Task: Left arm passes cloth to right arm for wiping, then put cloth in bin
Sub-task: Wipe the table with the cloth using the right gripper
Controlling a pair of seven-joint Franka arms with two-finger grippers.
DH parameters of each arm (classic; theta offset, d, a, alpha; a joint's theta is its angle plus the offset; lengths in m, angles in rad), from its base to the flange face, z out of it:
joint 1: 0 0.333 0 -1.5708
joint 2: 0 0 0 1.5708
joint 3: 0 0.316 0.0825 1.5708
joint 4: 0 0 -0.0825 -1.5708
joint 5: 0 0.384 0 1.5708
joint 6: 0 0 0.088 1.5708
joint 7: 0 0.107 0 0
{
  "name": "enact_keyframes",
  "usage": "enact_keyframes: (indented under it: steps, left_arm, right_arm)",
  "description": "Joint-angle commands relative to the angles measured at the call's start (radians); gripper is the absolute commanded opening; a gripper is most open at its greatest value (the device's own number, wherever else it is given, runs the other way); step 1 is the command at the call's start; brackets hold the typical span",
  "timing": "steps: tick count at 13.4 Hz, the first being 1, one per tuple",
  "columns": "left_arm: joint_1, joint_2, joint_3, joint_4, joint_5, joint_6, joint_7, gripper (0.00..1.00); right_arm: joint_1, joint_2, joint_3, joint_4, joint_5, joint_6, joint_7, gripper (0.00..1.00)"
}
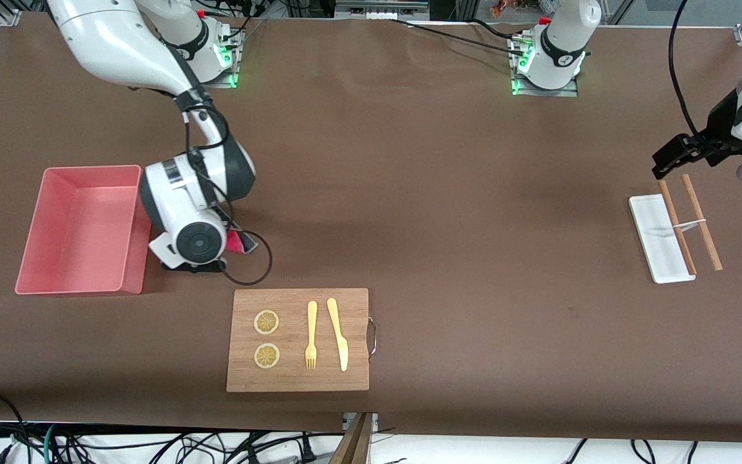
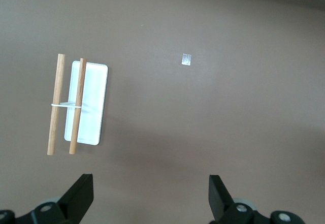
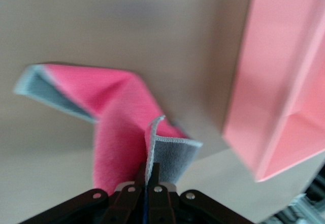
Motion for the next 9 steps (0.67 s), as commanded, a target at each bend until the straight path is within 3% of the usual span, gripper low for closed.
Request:
enact_keyframes:
  steps: [1, 4, 7, 9]
  left_arm:
    - [0.01, 0.051, -0.009, 0.074, 0.019, -0.052, 0.017, 1.0]
    - [0.014, 0.053, -0.006, 0.077, 0.024, -0.061, 0.219, 1.0]
    - [0.022, 0.053, -0.008, 0.079, 0.015, -0.064, 0.221, 1.0]
    - [0.028, 0.053, -0.008, 0.08, 0.015, -0.066, 0.223, 1.0]
  right_arm:
    - [0.049, -0.002, -0.003, -0.009, 0.098, 0.061, 0.119, 0.0]
    - [0.096, 0.002, -0.003, -0.009, 0.23, 0.158, 0.2, 0.0]
    - [0.144, 0.006, -0.001, -0.007, 0.325, 0.262, 0.308, 0.0]
    - [0.144, 0.006, -0.003, -0.005, 0.461, 0.313, 0.317, 0.0]
